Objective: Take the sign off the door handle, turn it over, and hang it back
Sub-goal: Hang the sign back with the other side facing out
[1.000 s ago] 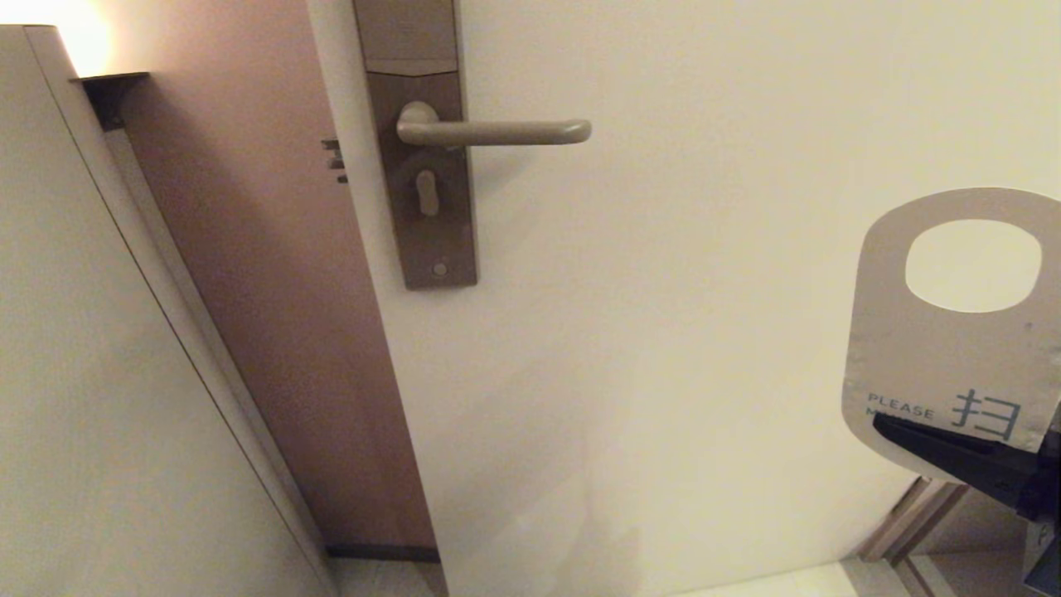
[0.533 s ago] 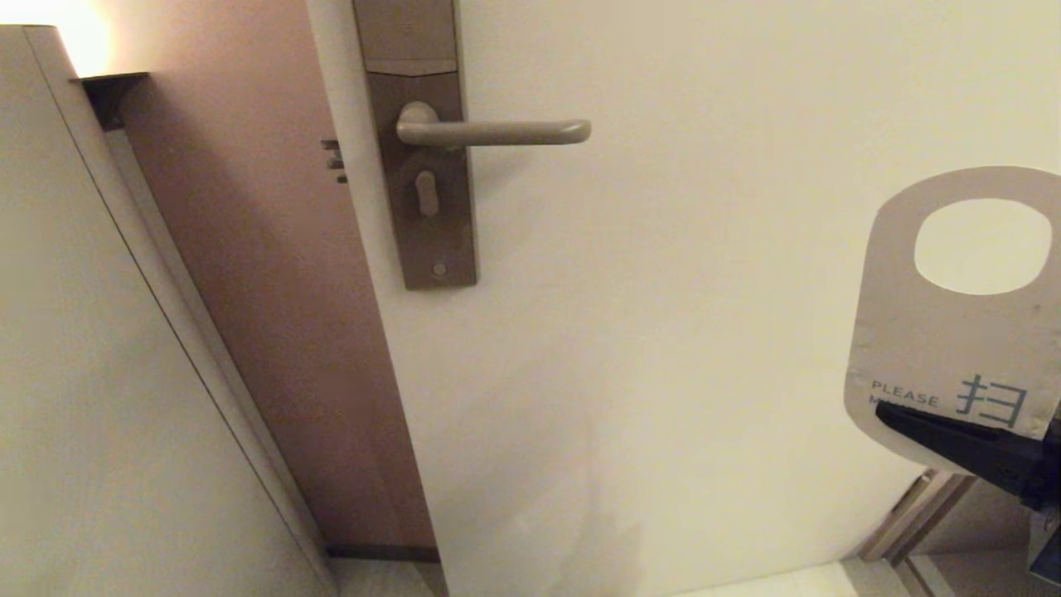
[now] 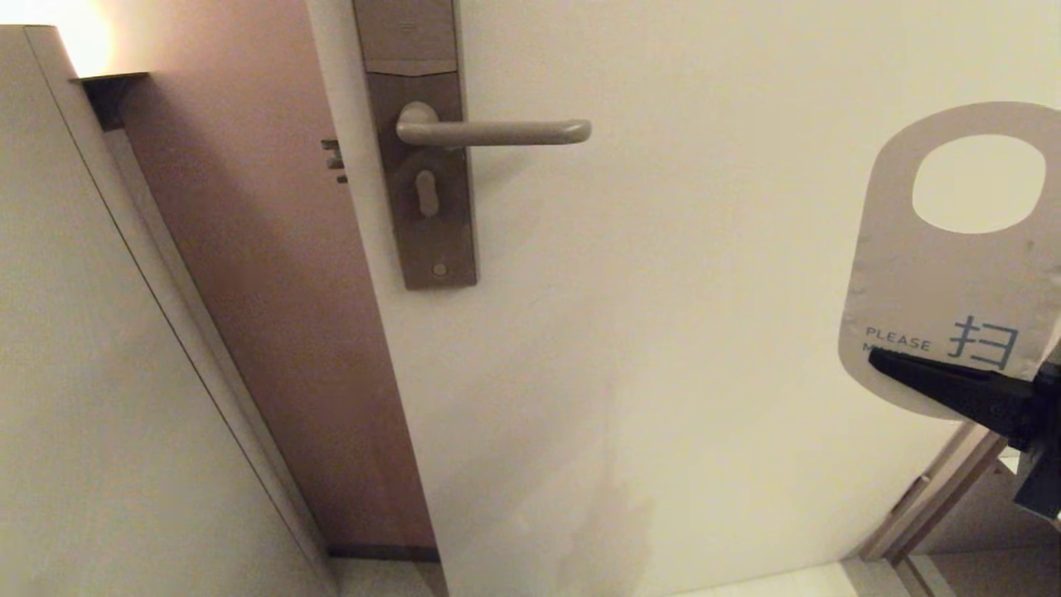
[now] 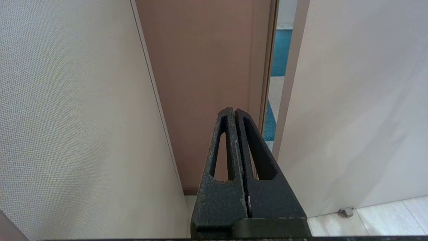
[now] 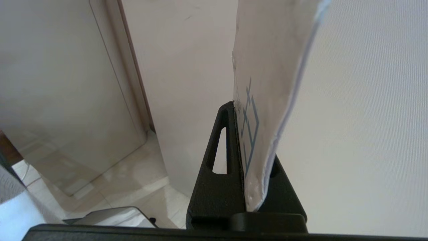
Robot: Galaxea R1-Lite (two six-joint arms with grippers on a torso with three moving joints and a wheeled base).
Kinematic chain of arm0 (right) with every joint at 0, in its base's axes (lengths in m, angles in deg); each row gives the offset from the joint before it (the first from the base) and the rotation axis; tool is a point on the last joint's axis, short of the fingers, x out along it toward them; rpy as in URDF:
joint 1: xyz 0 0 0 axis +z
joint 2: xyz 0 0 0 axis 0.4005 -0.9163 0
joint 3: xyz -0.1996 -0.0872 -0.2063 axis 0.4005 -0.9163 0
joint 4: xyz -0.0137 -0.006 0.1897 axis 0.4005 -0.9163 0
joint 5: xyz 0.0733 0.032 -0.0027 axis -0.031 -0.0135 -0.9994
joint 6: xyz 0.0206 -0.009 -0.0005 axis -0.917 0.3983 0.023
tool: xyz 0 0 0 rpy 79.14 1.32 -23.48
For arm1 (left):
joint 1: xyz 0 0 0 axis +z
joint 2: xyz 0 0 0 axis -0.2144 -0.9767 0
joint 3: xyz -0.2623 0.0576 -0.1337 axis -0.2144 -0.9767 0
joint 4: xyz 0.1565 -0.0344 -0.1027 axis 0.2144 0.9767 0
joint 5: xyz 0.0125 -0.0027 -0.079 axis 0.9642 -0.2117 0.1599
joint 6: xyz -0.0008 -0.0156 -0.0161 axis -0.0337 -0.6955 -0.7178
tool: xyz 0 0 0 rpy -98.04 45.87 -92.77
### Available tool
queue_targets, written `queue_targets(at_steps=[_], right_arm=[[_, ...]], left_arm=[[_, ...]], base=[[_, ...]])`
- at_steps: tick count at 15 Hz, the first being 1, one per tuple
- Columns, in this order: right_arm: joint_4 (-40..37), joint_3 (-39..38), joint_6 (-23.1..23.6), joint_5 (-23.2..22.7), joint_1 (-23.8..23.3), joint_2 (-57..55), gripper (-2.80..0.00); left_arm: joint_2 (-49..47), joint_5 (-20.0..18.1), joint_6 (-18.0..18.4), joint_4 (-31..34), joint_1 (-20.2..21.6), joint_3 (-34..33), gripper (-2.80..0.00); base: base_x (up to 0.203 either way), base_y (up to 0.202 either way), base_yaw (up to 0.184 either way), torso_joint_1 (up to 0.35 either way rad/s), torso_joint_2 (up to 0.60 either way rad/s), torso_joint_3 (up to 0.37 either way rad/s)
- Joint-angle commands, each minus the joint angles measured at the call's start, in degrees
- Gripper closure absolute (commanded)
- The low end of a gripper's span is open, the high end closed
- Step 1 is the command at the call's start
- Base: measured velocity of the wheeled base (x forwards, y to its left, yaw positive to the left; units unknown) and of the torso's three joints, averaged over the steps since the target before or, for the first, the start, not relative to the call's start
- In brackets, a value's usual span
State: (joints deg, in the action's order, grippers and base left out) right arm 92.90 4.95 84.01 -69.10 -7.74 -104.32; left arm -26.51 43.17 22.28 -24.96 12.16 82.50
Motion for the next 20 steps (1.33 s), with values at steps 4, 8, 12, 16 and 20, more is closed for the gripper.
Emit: queue_targets(at_steps=[4,8,12,16,20], right_arm=[[0.12,5.36,-0.02,-0.45,0.47,-6.61,0.00],[-0.09,10.45,-0.09,-0.56,2.60,-11.80,0.00],[-0.64,14.32,-0.07,-0.38,6.73,-14.82,0.00],[-0.64,16.90,0.06,-0.12,9.20,-17.51,0.00],[-0.76,22.51,-3.02,-0.01,12.35,-21.08,0.00]], left_arm=[[-0.04,0.01,0.00,0.02,-0.04,0.00,0.00],[-0.04,0.01,0.00,0.02,-0.04,0.00,0.00],[-0.04,0.01,0.00,0.02,-0.03,0.00,0.00],[-0.04,0.01,0.00,-0.01,-0.04,0.00,0.00],[-0.04,0.01,0.00,-0.01,-0.03,0.00,0.00]], base=[[0.000,0.000,0.000,0.000,0.00,0.000],[0.000,0.000,0.000,0.000,0.00,0.000],[0.000,0.000,0.000,0.000,0.00,0.000],[0.000,0.000,0.000,0.000,0.00,0.000],[0.000,0.000,0.000,0.000,0.00,0.000]])
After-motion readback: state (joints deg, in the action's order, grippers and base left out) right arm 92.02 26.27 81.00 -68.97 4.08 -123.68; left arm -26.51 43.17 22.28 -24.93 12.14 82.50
